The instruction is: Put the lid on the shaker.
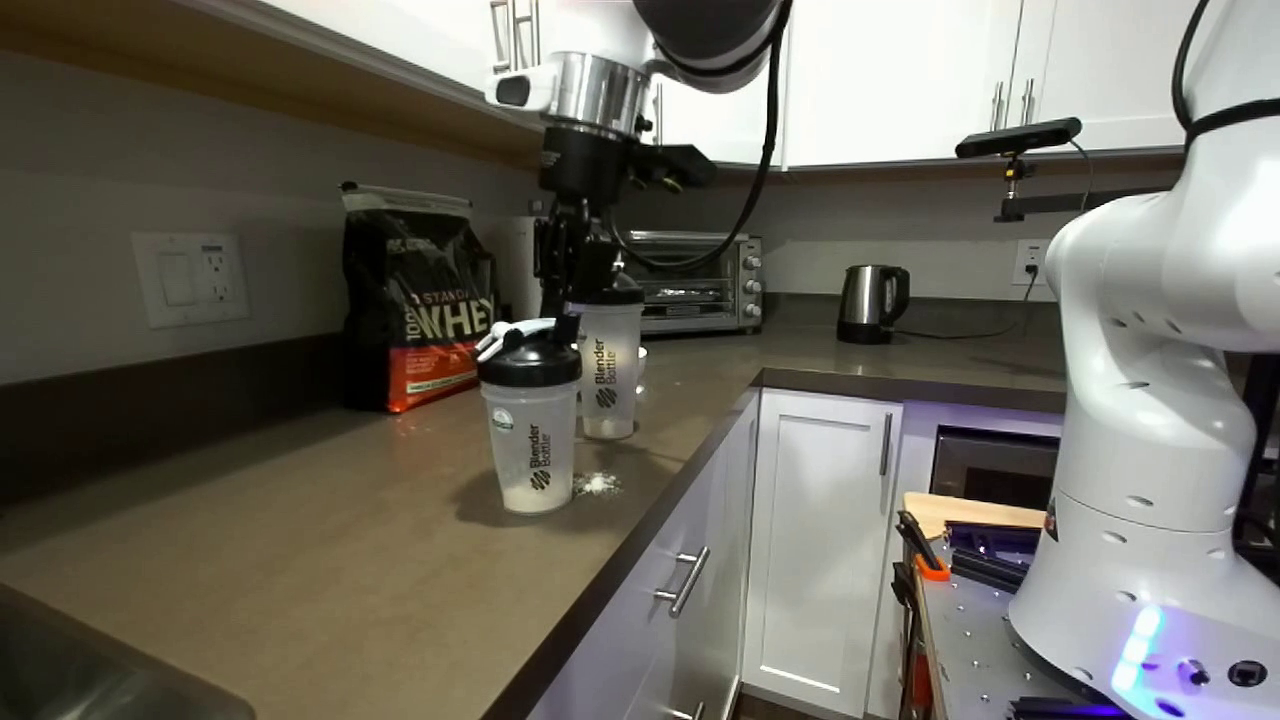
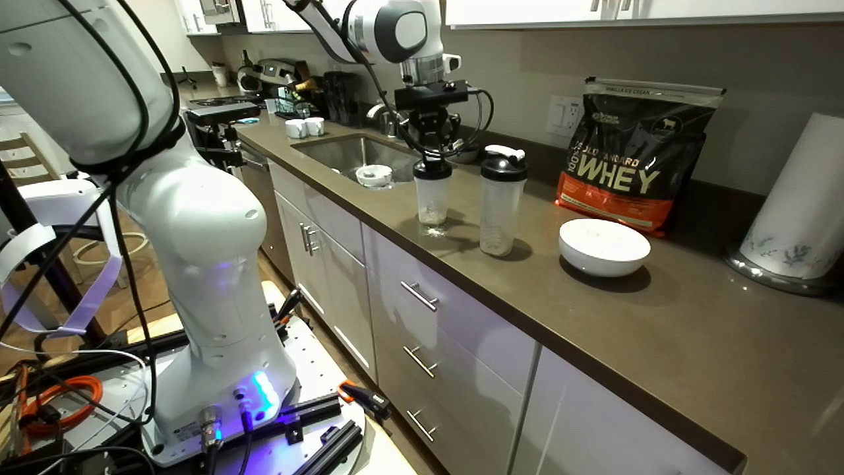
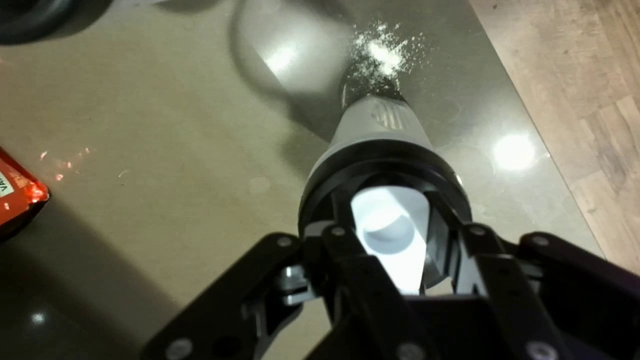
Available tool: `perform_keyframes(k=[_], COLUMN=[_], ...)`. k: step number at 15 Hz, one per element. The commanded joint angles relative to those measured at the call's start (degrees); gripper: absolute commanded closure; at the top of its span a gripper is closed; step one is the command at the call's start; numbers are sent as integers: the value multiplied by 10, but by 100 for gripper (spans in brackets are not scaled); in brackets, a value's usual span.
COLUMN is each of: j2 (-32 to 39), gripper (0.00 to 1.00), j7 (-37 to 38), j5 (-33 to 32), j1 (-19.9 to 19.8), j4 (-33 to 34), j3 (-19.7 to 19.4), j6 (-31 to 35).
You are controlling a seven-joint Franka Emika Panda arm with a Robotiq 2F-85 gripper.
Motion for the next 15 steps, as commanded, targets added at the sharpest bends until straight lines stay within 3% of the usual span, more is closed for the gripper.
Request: perform_keyframes(k=[1,5,6,7,9,13,15], j2=[13,20,21,21,19,11,5], gripper=[86,86,74,37,33,7,1], j7=[2,-1,0,1,2,3,2], j5=[3,4,2,1,-1,-2,-2], j1=[3,2,2,1,1,1,1], j4=[8,10,12,14,16,23,27], j3=[-2,-2,-2,-1,-1,0,1], j6=[9,8,5,2,-4,-17,-24])
